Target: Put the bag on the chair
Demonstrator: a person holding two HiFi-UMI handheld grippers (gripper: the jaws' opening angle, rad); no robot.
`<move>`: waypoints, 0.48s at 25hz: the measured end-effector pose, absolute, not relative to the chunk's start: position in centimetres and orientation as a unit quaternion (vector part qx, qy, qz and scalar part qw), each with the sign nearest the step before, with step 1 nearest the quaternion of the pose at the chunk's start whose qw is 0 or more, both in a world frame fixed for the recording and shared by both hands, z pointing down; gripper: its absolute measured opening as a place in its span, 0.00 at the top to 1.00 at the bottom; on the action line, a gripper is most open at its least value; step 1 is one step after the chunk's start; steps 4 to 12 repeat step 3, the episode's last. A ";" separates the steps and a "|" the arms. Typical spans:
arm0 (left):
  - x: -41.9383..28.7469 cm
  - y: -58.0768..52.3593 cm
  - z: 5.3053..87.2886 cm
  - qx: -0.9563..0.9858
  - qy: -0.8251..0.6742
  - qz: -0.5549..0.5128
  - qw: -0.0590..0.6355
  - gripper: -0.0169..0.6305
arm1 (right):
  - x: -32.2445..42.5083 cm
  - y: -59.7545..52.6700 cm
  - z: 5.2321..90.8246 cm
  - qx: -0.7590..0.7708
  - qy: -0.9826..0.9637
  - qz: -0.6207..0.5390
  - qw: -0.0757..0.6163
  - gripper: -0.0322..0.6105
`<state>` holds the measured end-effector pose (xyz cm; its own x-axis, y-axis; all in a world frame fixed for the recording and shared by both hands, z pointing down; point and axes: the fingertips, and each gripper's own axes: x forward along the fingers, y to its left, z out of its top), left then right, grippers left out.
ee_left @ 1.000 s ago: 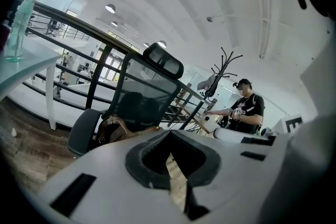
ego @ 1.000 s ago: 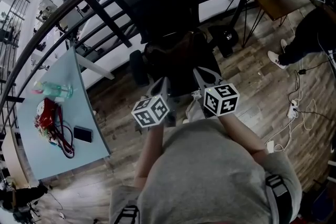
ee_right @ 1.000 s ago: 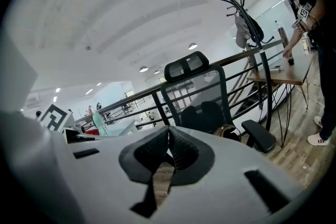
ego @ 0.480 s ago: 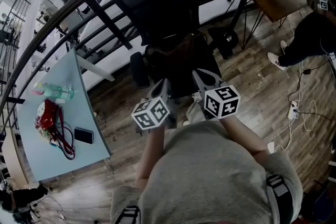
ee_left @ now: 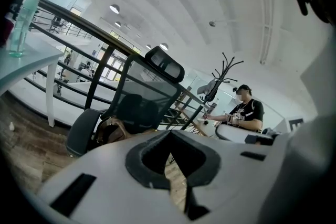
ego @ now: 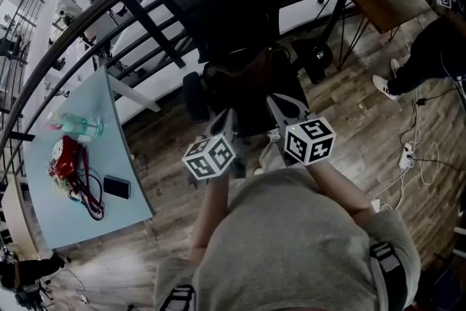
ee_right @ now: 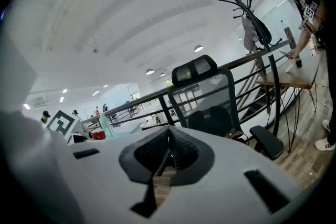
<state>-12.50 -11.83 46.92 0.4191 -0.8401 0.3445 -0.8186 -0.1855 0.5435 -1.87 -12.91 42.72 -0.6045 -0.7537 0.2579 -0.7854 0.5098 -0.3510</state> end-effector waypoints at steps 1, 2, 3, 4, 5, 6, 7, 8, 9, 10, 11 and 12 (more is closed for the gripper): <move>-12.6 -11.8 46.9 0.769 -0.539 -0.016 0.342 0.97 | -2.0 -12.9 42.7 0.443 -0.869 0.220 0.035 0.94; -12.7 -11.8 47.0 0.769 -0.539 -0.016 0.342 0.97 | -2.1 -12.9 42.7 0.442 -0.869 0.220 0.034 0.94; -12.7 -11.8 47.0 0.769 -0.540 -0.016 0.343 0.97 | -2.1 -12.8 42.7 0.441 -0.869 0.220 0.033 0.94; -12.7 -11.8 47.0 0.769 -0.540 -0.016 0.343 0.97 | -2.1 -12.8 42.7 0.441 -0.869 0.220 0.033 0.94; -12.7 -11.8 47.0 0.769 -0.540 -0.016 0.343 0.97 | -2.1 -12.8 42.7 0.441 -0.869 0.220 0.033 0.94; -12.7 -11.8 47.0 0.769 -0.540 -0.016 0.343 0.97 | -2.1 -12.8 42.7 0.441 -0.869 0.220 0.033 0.94; -12.7 -11.8 47.0 0.769 -0.540 -0.016 0.343 0.97 | -2.1 -12.8 42.7 0.441 -0.869 0.220 0.033 0.94; -12.7 -11.8 47.0 0.769 -0.540 -0.016 0.343 0.97 | -2.1 -12.8 42.7 0.441 -0.869 0.220 0.033 0.94; -12.7 -11.8 47.0 0.769 -0.540 -0.016 0.343 0.97 | -2.1 -12.8 42.7 0.441 -0.869 0.220 0.033 0.94; -12.7 -11.8 47.0 0.769 -0.540 -0.016 0.343 0.97 | -2.1 -12.8 42.7 0.441 -0.869 0.220 0.033 0.94; -12.7 -11.8 47.0 0.769 -0.540 -0.016 0.343 0.97 | -2.1 -12.8 42.7 0.441 -0.869 0.220 0.033 0.94; -12.7 -11.8 47.0 0.769 -0.540 -0.016 0.343 0.97 | -2.1 -12.8 42.7 0.441 -0.869 0.220 0.033 0.94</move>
